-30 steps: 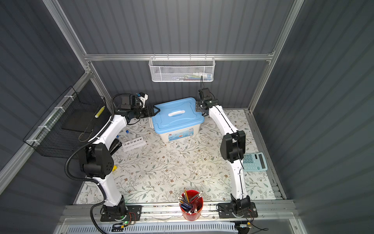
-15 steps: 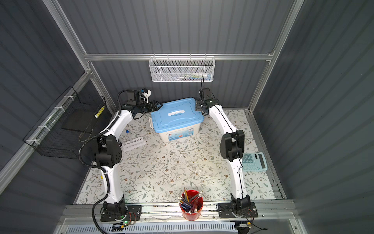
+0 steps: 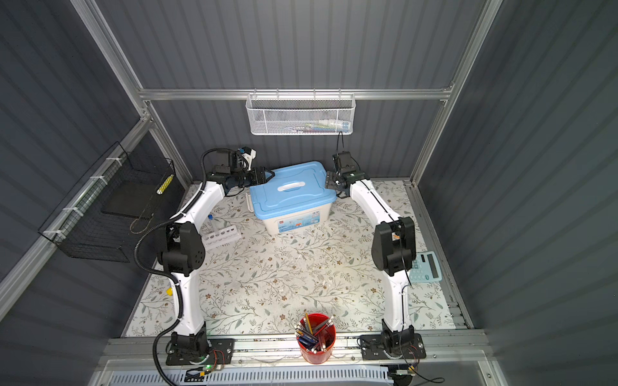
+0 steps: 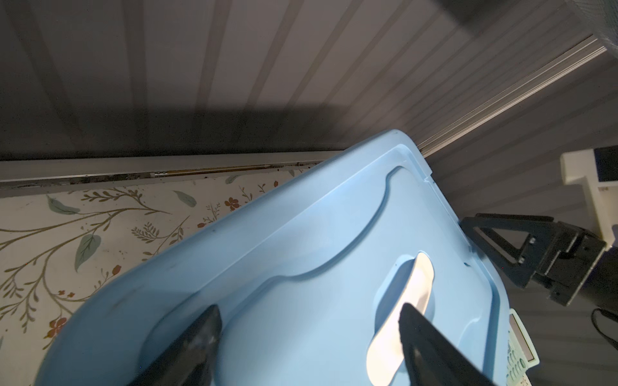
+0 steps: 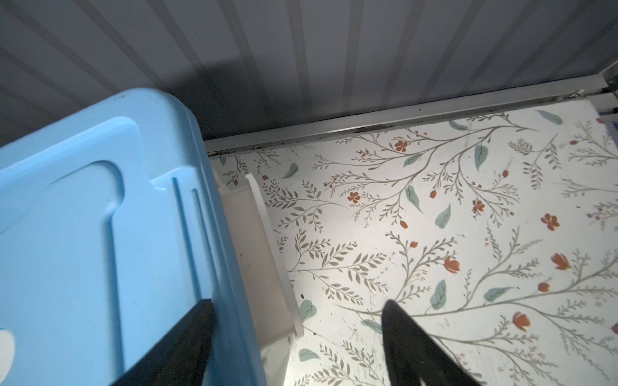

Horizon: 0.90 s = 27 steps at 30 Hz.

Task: Organize the chemistry lab equipment
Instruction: 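Press both far lid corners down with both grippers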

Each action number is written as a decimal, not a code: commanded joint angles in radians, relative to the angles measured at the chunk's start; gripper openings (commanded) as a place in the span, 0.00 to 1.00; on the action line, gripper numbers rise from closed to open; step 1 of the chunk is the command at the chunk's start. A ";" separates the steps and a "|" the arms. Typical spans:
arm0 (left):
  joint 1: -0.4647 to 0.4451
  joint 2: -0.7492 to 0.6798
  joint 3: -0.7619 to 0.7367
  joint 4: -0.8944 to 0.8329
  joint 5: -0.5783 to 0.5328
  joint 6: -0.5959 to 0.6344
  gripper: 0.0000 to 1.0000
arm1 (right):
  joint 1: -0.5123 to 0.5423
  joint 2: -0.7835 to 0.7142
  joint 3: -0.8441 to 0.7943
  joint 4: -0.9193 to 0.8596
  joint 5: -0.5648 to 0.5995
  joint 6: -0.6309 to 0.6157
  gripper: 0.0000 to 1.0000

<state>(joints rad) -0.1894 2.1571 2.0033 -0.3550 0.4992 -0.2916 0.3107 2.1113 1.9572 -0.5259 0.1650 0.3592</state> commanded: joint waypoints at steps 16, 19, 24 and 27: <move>-0.031 -0.018 -0.062 0.000 0.037 0.029 0.84 | -0.072 -0.152 -0.164 0.102 -0.415 0.136 0.84; -0.033 -0.020 -0.065 0.003 0.049 0.035 0.84 | -0.098 -0.111 -0.144 0.126 -0.490 0.141 0.86; -0.036 -0.023 -0.060 -0.021 0.038 0.059 0.84 | -0.119 -0.001 -0.040 0.083 -0.570 0.108 0.88; -0.036 -0.023 -0.057 -0.029 0.034 0.066 0.83 | -0.118 0.035 -0.003 0.081 -0.615 0.103 0.88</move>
<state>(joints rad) -0.2043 2.1509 1.9678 -0.3031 0.5076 -0.2455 0.1852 2.1170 1.9190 -0.4328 -0.3668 0.4789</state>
